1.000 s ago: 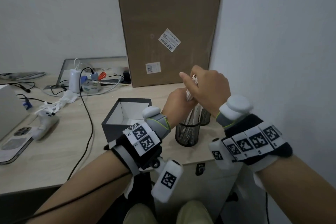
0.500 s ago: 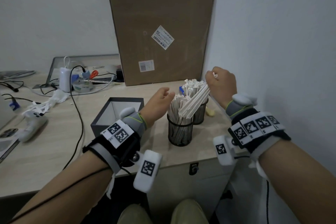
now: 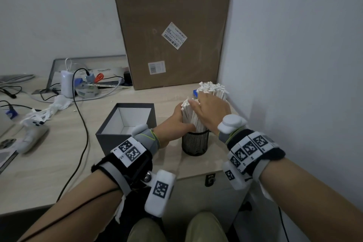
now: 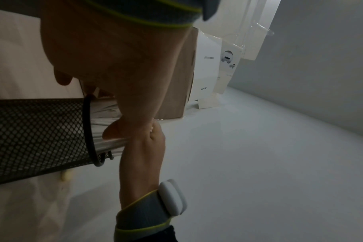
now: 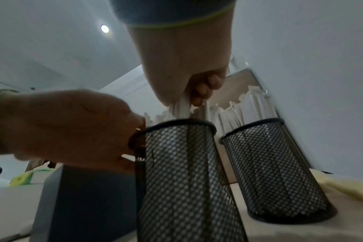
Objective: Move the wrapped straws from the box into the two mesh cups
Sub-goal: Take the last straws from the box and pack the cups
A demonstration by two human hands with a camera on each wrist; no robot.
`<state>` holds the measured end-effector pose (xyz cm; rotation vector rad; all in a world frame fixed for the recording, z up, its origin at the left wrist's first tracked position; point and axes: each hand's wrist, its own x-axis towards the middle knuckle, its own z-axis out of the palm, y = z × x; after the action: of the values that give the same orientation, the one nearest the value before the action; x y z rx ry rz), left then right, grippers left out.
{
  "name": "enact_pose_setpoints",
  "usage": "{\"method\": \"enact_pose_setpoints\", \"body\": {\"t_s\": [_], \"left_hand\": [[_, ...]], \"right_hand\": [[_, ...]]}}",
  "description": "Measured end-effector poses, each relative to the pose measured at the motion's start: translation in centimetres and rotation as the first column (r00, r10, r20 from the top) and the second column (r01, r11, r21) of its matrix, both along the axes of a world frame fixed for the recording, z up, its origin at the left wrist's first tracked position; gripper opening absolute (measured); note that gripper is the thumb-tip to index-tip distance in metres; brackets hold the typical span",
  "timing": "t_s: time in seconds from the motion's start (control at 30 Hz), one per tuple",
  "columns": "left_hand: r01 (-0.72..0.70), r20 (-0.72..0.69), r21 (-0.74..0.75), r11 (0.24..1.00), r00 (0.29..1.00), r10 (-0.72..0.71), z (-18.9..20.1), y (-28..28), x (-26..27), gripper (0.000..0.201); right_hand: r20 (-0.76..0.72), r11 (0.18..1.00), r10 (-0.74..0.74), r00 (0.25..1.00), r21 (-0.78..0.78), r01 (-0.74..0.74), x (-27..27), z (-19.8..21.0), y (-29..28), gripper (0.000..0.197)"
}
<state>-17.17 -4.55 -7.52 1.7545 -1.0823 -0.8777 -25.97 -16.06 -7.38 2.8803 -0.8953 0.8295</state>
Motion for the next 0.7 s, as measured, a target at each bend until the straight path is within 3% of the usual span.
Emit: {"method": "enact_pose_setpoints", "body": {"t_s": [0.1,0.2,0.27,0.33,0.47,0.6,0.7], "left_hand": [[0.002,0.042,-0.027,1.0,0.999,-0.001,-0.2,-0.1,-0.2,0.087],[-0.029,0.069,-0.067,0.997,0.997,0.034,-0.6,-0.6,0.0,0.093],[-0.03,0.092,-0.086,0.996,0.995,0.038,-0.8,-1.0,-0.1,0.092],[-0.022,0.115,-0.111,0.994,0.993,0.035,-0.7,-1.3,-0.3,0.082],[0.004,0.208,-0.087,0.996,0.978,0.015,-0.5,-1.9,-0.5,0.071],[0.032,0.312,-0.034,0.999,0.95,-0.02,0.0,-2.3,0.1,0.071],[0.048,0.338,0.018,0.999,0.94,-0.051,0.8,-1.9,0.8,0.097]], "right_hand": [[0.084,1.0,0.02,0.996,0.022,-0.022,-0.2,-1.3,0.3,0.063],[0.194,0.969,-0.047,0.98,0.248,-0.002,-0.9,-1.6,-0.5,0.069],[0.243,0.873,-0.059,0.968,0.483,-0.068,-1.6,-1.5,-0.9,0.071],[0.244,0.796,-0.023,0.97,0.591,-0.129,-2.1,-1.2,-0.8,0.065],[0.24,0.842,0.132,0.962,0.486,-0.236,-1.6,-1.1,-0.8,0.037],[0.26,0.882,0.2,0.945,0.373,-0.29,-1.3,-0.5,-0.8,0.035],[0.178,0.889,0.173,0.969,0.395,-0.231,-1.1,-0.4,-1.0,0.054]]}}
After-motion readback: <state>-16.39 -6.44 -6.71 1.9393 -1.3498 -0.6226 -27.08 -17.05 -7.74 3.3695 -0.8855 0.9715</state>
